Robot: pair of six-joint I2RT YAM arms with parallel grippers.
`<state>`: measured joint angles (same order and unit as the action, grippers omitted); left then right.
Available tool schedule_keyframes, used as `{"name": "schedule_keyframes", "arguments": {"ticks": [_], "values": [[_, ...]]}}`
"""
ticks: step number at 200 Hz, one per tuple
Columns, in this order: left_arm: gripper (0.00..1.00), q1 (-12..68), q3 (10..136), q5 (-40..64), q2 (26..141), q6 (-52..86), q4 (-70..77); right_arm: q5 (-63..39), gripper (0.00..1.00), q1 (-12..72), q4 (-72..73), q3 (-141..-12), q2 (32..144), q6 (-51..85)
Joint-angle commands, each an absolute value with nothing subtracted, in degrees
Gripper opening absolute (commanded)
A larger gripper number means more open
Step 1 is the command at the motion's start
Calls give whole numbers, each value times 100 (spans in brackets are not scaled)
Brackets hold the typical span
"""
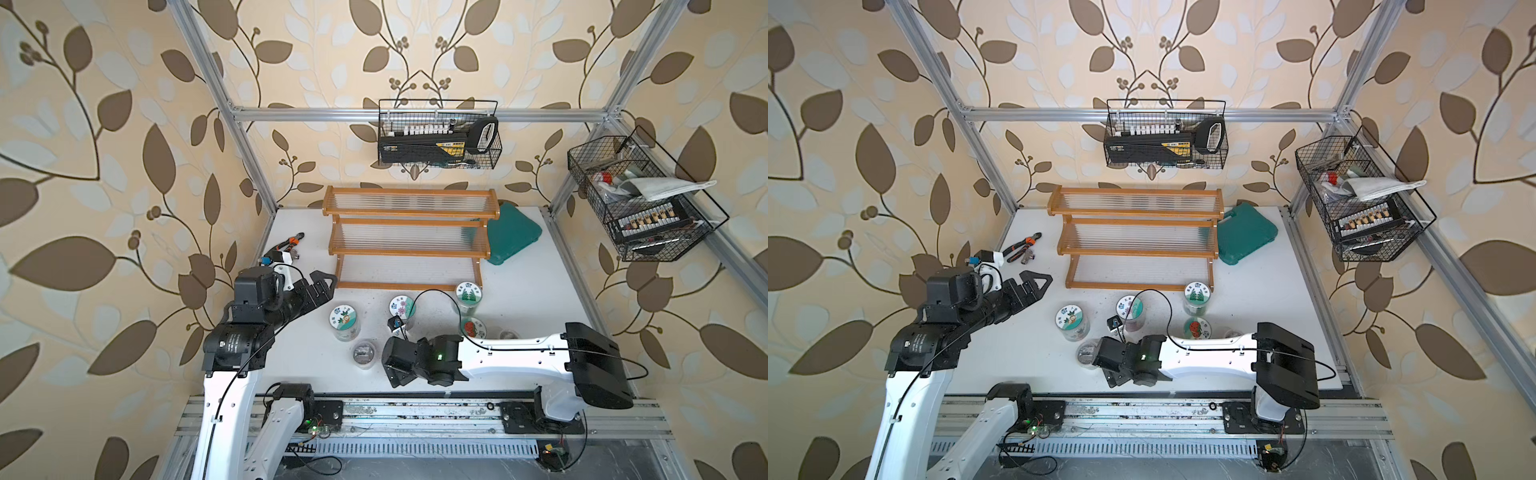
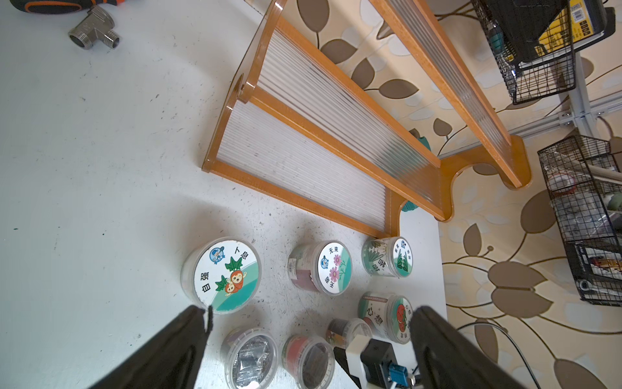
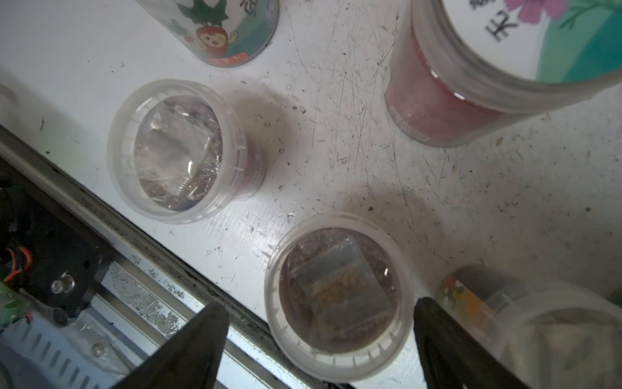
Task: Place the seed container on the shelf
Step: Pick up the seed jar at the center of the board.
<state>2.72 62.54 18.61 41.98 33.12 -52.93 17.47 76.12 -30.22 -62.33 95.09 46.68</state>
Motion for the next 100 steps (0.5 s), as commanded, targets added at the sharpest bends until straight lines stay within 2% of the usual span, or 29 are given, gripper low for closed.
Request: {"name": "schedule_keyframes", "arguments": {"ticks": [1, 100], "values": [[98, 310, 6201, 1996, 4159, 3313, -5150, 1787, 88, 7603, -3187, -6331, 9749, 4796], [98, 308, 6104, 2030, 4175, 3322, -5071, 1804, 84, 7541, -3245, -6457, 9850, 4730]]}}
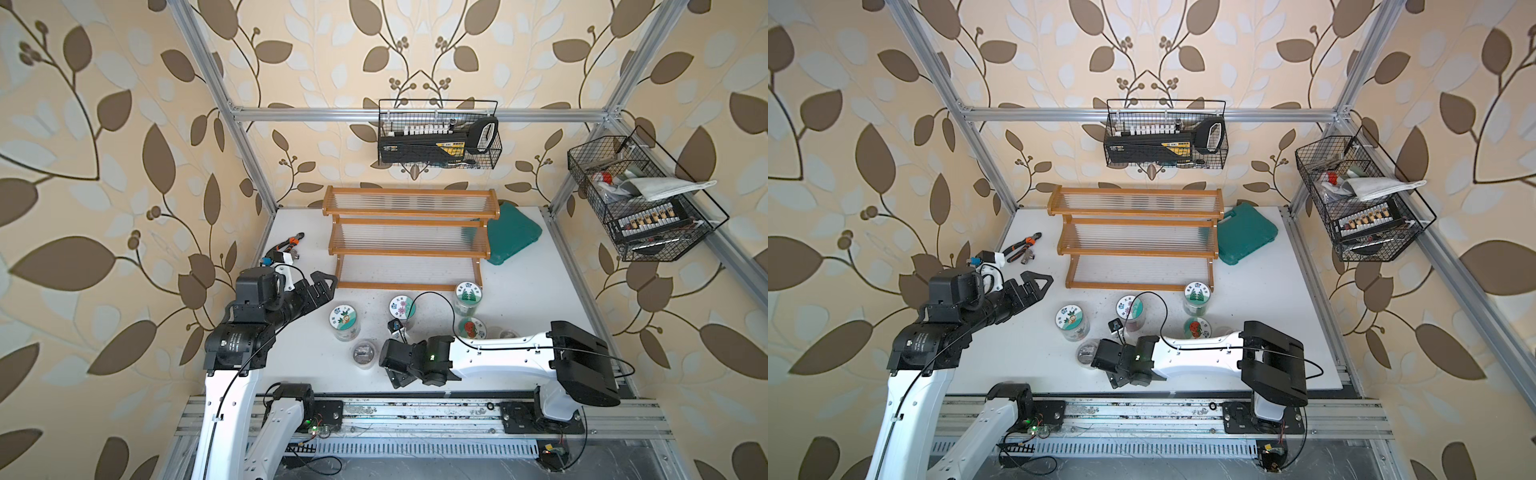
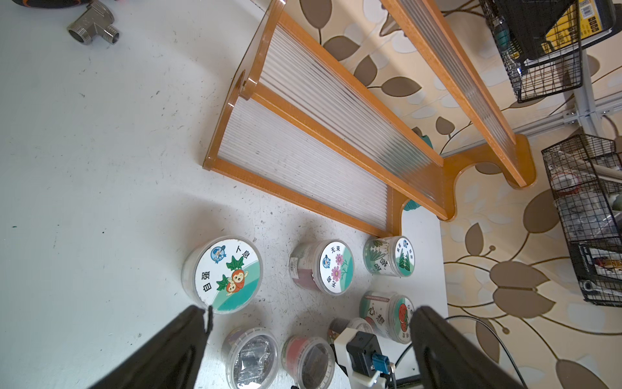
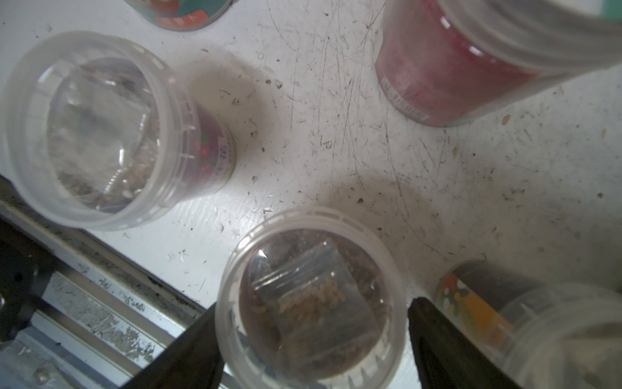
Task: Place the seed container on the shelf
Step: Pick up the seed jar at the center of the board.
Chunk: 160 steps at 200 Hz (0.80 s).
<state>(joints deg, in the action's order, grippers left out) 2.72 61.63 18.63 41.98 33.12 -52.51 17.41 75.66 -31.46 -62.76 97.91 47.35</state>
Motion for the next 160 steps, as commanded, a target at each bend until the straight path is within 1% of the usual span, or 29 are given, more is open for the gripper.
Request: {"name": "schedule_keyframes", "arguments": {"ticks": [1, 23, 72, 98, 120, 160], "values": [[98, 308, 6102, 2030, 4175, 3322, -5067, 1803, 84, 7541, -3244, -6463, 9847, 4729], [98, 308, 6065, 2048, 4179, 3327, -5036, 1813, 83, 7532, -3230, -6477, 9835, 4696], [98, 308, 5964, 2079, 4192, 3323, -4959, 1812, 66, 7492, -3268, -6491, 9704, 4573], [98, 308, 5864, 2249, 4183, 3292, -4783, 1758, 62, 7438, -3562, -6695, 9497, 4430], [98, 308, 5786, 2603, 4180, 3270, -4440, 1815, 59, 7375, -3946, -6989, 9215, 4230], [98, 394, 5575, 3038, 4250, 3274, -3590, 1726, 54, 6880, -4456, -7360, 8417, 3854]]}}
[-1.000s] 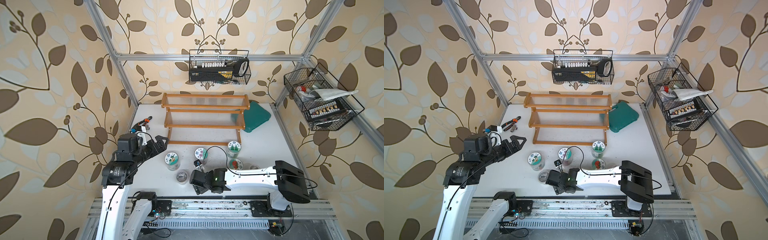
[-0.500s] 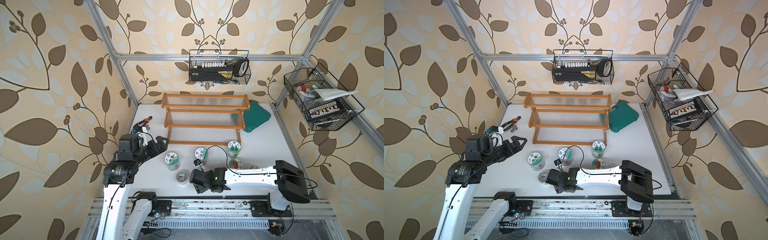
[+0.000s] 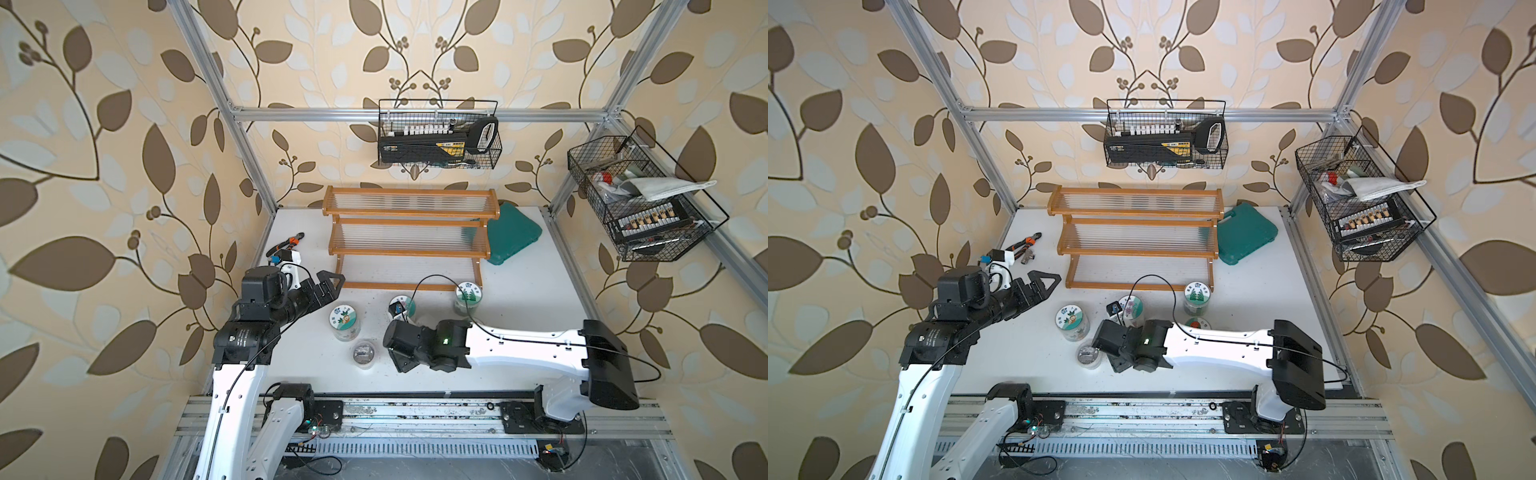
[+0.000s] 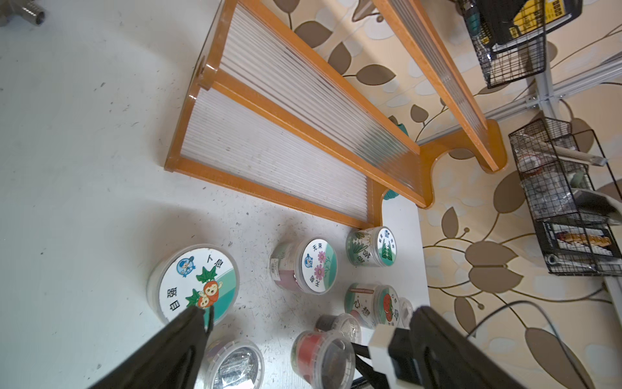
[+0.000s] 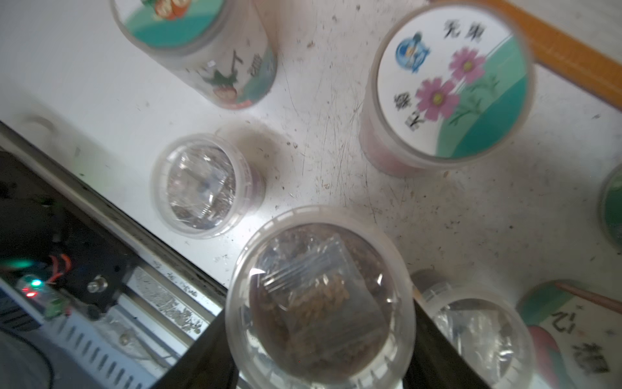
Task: Place the seed container on the shelf
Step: Pick up the seed jar at the center of the board.
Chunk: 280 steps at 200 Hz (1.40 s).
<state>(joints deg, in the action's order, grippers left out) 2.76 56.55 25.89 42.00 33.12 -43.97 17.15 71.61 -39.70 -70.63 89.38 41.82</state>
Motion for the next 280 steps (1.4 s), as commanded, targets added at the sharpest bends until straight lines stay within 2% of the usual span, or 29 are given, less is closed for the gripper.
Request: {"name": "schedule_keyframes", "arguments": {"ticks": [1, 19, 46, 95, 135, 159, 229, 280], "values": [[99, 404, 5574, 3039, 4256, 3272, -3571, 1724, 54, 6859, -4465, -7367, 8397, 3843], [98, 739, 5537, 2936, 4434, 3236, -3213, 1646, 53, 6587, -4651, -7521, 8014, 3658], [98, 1698, 5498, 2524, 4757, 2955, -2544, 1399, 52, 6114, -4980, -7871, 7640, 3410], [98, 3037, 5235, 2213, 5414, 2039, -1274, 1002, 52, 5418, -5649, -8506, 7373, 3055], [98, 3699, 4628, 2438, 5641, 865, 139, 680, 51, 5122, -6049, -8829, 7365, 2924], [98, 4255, 4599, 2221, 5961, -33, 453, 581, 51, 5072, -6185, -8959, 7422, 2870], [98, 4482, 4662, 2762, 6614, -472, 1450, 378, 51, 4977, -6276, -9029, 7471, 2797], [98, 4592, 4926, 3119, 6872, -619, 1569, 274, 51, 4918, -6232, -8957, 7471, 2773]]}}
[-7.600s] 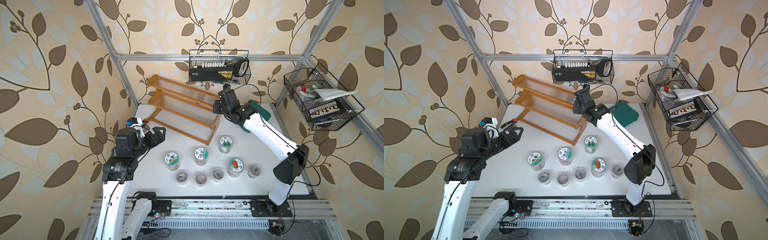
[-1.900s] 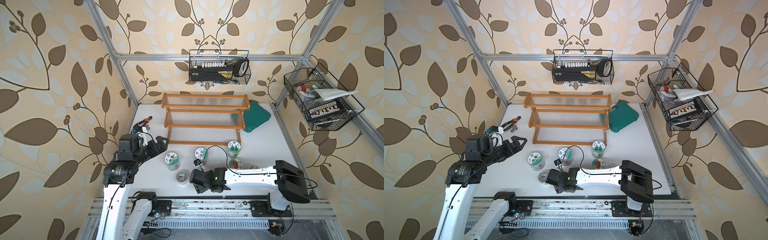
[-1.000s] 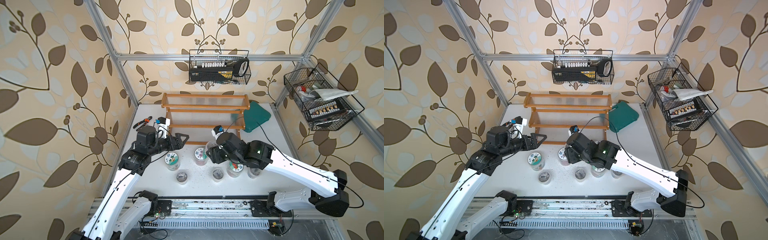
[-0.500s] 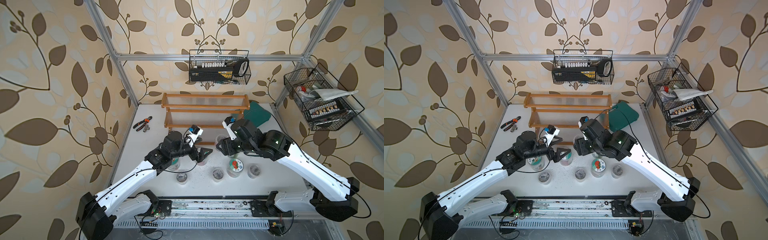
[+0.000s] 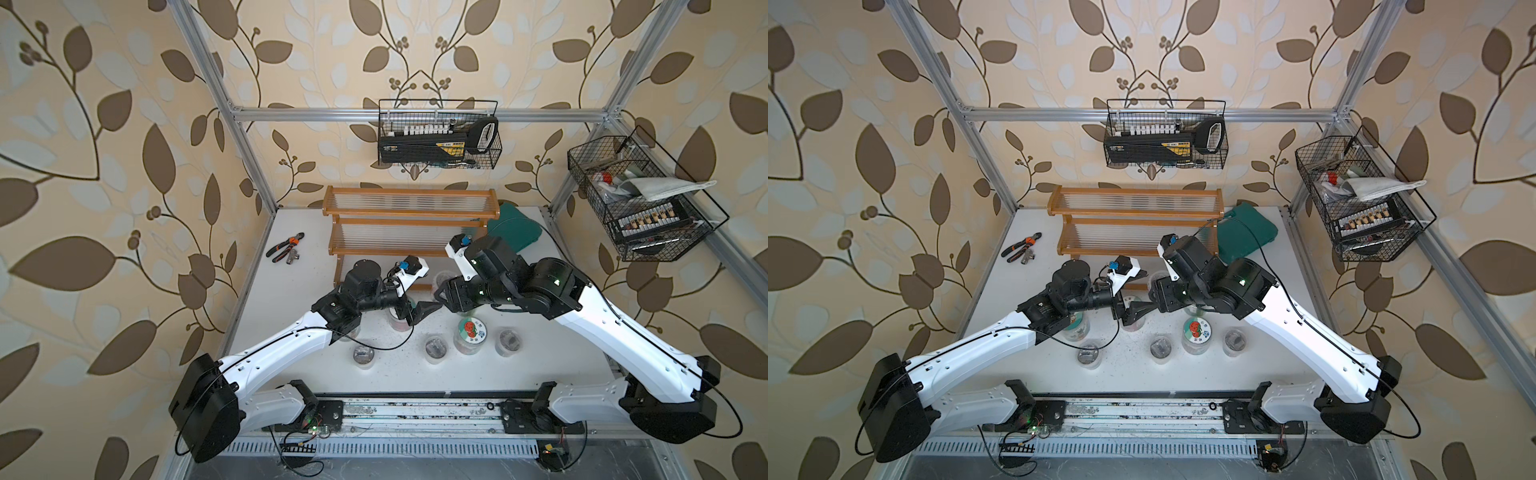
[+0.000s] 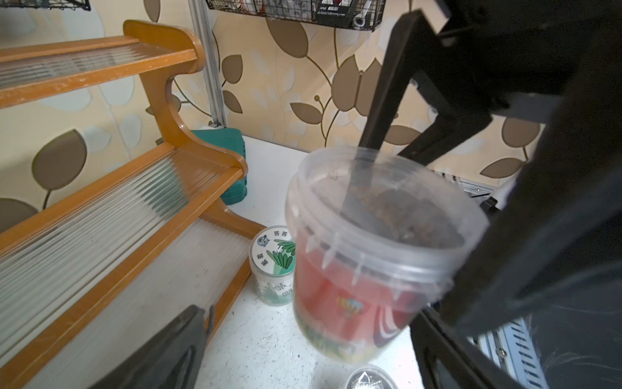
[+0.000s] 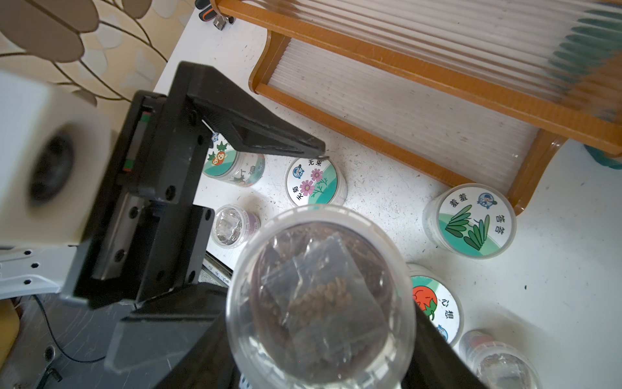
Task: Place the seed container on the shelf
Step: Pick up the seed jar at the center of the board, then place the seed jar on the shelf.
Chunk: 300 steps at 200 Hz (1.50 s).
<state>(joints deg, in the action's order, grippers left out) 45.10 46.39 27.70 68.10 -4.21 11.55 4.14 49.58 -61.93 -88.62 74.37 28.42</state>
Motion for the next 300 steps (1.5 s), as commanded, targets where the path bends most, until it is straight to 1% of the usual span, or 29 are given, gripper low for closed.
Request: {"name": "schedule_keyframes", "arguments": {"ticks": [1, 52, 78, 104, 130, 144, 157, 171, 176, 183, 191, 200, 220, 254, 267, 274, 281, 300], "values": [[98, 4594, 4924, 3124, 6873, -622, 1576, 269, 51, 4915, -6227, -8956, 7471, 2771], [99, 4702, 4935, 3305, 6916, -592, 1898, 151, 51, 4896, -6113, -8881, 7418, 2789], [95, 4737, 4948, 3322, 6961, -508, 1986, 99, 51, 4898, -6049, -8826, 7383, 2808], [86, 4746, 4962, 3297, 7009, -447, 2017, 64, 51, 4896, -6003, -8785, 7332, 2823], [66, 4746, 5098, 3396, 7076, -472, 1830, 35, 51, 4898, -5954, -8745, 7279, 2834], [64, 4750, 5111, 3391, 7077, -475, 1823, 28, 52, 4898, -5953, -8735, 7253, 2832], [62, 4755, 5055, 3326, 7039, -473, 1894, 35, 59, 4896, -5950, -8736, 7229, 2822], [59, 4750, 4987, 3263, 6988, -475, 1997, 5, 61, 4896, -5926, -8712, 7190, 2811], [59, 4753, 4959, 3261, 6965, -472, 2033, 0, 65, 4900, -5917, -8705, 7177, 2798], [58, 4750, 4940, 3252, 6940, -466, 2059, 0, 73, 4896, -5915, -8701, 7164, 2790], [57, 4754, 4931, 3243, 6922, -457, 2074, 4, 79, 4900, -5928, -8696, 7162, 2789], [56, 4755, 4931, 3243, 6903, -457, 2059, 22, 84, 4900, -5939, -8706, 7146, 2773], [55, 4755, 4855, 3165, 6843, -456, 2115, 78, 90, 4896, -5969, -8780, 7096, 2745], [50, 4755, 4649, 2557, 6666, -505, 2328, 301, 95, 4896, -6011, -8968, 6848, 2654], [45, 4755, 4557, 2129, 6596, -495, 2481, 448, 95, 4887, -6044, -8996, 6713, 2654], [45, 4755, 4515, 1932, 6554, -513, 2548, 540, 95, 4887, -6062, -8984, 6632, 2661], [48, 4749, 4505, 1656, 6533, -518, 2600, 638, 96, 4883, -6081, -8968, 6554, 2684], [48, 4746, 4539, 830, 6520, -571, 2627, 803, 96, 4873, -6063, -8790, 6305, 2792]]}}
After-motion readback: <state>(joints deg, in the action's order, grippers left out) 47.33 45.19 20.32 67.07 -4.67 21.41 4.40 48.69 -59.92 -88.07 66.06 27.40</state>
